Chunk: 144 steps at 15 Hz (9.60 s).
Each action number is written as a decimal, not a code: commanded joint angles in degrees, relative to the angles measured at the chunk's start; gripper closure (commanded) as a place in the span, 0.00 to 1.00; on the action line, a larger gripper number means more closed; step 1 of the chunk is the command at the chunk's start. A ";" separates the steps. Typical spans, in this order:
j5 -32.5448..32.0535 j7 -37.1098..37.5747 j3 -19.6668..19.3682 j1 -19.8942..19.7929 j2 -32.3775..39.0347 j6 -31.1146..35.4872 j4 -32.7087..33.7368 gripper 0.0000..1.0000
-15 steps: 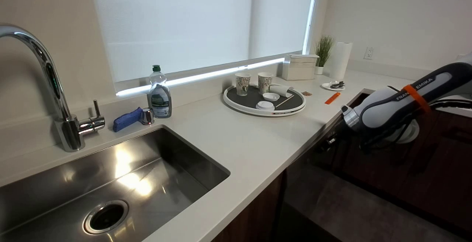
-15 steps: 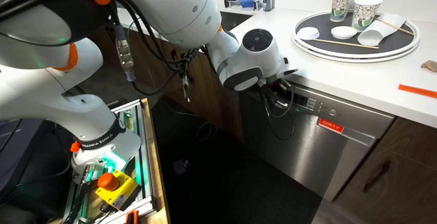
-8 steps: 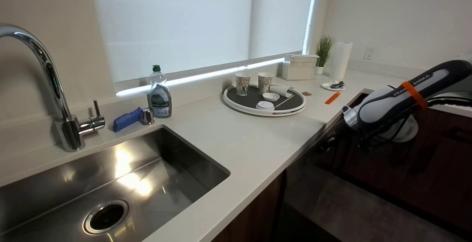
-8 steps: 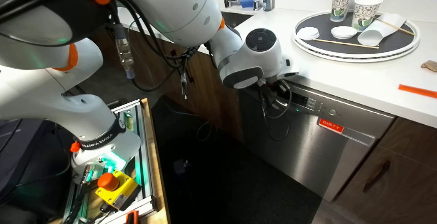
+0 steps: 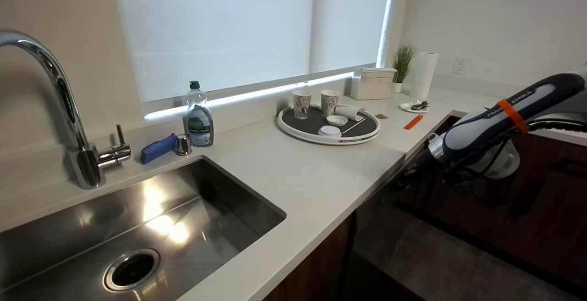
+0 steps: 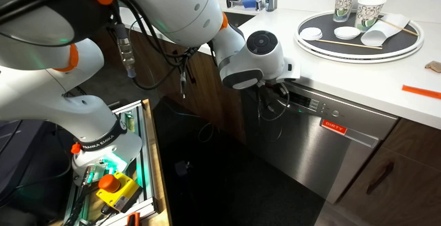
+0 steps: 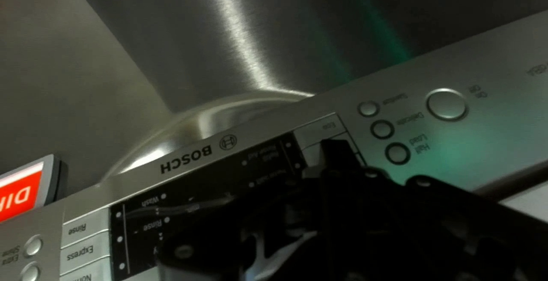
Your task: Press one of the buttons on the left side of the dish washing machine
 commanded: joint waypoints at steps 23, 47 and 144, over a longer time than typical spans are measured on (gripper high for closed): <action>-7.10 2.09 -11.54 12.29 -7.42 3.08 -1.46 1.00; -5.75 -9.13 -22.88 25.38 -9.15 1.51 0.40 1.00; -2.86 -11.80 -30.10 34.40 -8.52 -3.89 3.59 1.00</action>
